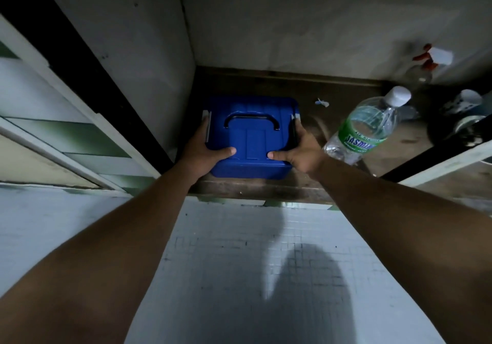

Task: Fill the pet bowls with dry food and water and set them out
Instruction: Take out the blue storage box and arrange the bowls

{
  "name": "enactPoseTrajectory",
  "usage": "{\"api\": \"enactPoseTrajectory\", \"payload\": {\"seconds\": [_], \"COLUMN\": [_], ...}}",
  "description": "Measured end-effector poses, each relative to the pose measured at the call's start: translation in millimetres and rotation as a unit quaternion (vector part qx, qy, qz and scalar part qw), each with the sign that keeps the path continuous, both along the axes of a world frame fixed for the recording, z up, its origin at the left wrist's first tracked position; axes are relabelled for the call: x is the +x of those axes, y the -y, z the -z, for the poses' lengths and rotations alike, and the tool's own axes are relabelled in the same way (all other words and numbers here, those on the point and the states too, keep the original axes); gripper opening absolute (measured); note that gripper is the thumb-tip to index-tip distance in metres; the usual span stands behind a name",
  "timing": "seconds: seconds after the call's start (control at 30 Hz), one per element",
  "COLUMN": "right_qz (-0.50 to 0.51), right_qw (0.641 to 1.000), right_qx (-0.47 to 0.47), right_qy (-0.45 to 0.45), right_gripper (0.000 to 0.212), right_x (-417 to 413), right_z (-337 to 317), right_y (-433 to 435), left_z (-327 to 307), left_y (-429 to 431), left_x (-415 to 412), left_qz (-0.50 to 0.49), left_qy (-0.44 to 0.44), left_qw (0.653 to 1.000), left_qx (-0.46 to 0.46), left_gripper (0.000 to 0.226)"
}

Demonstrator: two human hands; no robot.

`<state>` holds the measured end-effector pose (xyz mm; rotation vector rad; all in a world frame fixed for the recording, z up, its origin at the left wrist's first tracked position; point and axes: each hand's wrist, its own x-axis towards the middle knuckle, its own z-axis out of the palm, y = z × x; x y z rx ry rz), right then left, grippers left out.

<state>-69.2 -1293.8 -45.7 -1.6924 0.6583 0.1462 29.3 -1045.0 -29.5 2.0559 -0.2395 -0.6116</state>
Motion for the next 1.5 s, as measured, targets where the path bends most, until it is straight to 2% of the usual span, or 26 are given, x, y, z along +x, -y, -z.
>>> {"api": "enactPoseTrajectory", "payload": {"seconds": [0.1, 0.17, 0.2, 0.3, 0.37, 0.5, 0.63, 0.73, 0.9, 1.2, 1.27, 1.33, 1.43, 1.5], "right_qz": [0.002, -0.028, -0.037, -0.016, -0.021, -0.014, -0.051, -0.057, -0.050, -0.054, -0.055, -0.059, -0.072, -0.084], "right_qw": [0.999, 0.995, 0.994, 0.999, 0.999, 0.996, 0.987, 0.988, 0.989, 0.990, 0.991, 0.991, 0.991, 0.991], "right_qx": [-0.034, -0.084, -0.084, 0.001, -0.018, -0.037, -0.102, -0.114, -0.118, -0.114, -0.111, -0.111, -0.108, -0.101], "right_qy": [-0.012, -0.047, -0.054, -0.031, -0.042, -0.085, -0.115, -0.089, -0.078, -0.059, -0.053, -0.040, -0.022, -0.004], "right_gripper": [0.139, 0.134, 0.130, 0.126, 0.126, 0.147, 0.136, 0.143, 0.128, 0.132, 0.131, 0.131, 0.132, 0.134], "right_x": [-19.4, -40.4, -50.1, -80.7, -100.0, -140.9, -174.9, -196.2, -227.2, -270.5, -278.0, -282.4, -279.2, -270.5], "right_z": [-16.4, -61.5, -77.7, -119.1, -150.0, -183.3, -262.0, -302.7, -371.2, -463.0, -482.6, -503.0, -537.7, -561.3], "right_y": [-7.3, -25.2, -29.4, -32.2, -39.4, -52.1, -74.5, -86.1, -97.0, -109.8, -109.9, -109.6, -107.3, -101.4], "left_z": [-23.7, -47.3, -57.9, -95.9, -128.6, -194.4, -249.0, -283.9, -352.7, -453.0, -472.7, -491.1, -521.5, -540.4], "left_y": [-3.9, -8.9, -12.3, -24.9, -35.2, -55.2, -72.7, -84.8, -91.4, -103.7, -105.4, -106.1, -101.2, -95.1], "left_x": [-23.3, -41.9, -51.4, -81.7, -103.0, -146.4, -181.0, -203.1, -236.0, -278.7, -288.6, -297.3, -306.3, -307.0], "left_qz": [0.004, -0.008, -0.015, -0.010, -0.006, -0.021, -0.031, -0.027, -0.049, -0.098, -0.114, -0.139, -0.212, -0.262], "left_qy": [0.009, 0.012, 0.017, 0.028, 0.010, -0.049, -0.070, -0.075, -0.065, -0.086, -0.090, -0.088, -0.073, -0.064], "left_qw": [1.000, 1.000, 0.999, 0.999, 0.999, 0.998, 0.997, 0.997, 0.996, 0.991, 0.989, 0.986, 0.974, 0.962], "left_qx": [-0.014, -0.027, -0.031, -0.039, -0.040, -0.030, -0.020, -0.019, -0.020, 0.006, -0.001, -0.006, -0.028, -0.037], "left_gripper": [0.109, 0.106, 0.106, 0.105, 0.103, 0.112, 0.121, 0.125, 0.120, 0.129, 0.124, 0.110, 0.061, 0.044]}}
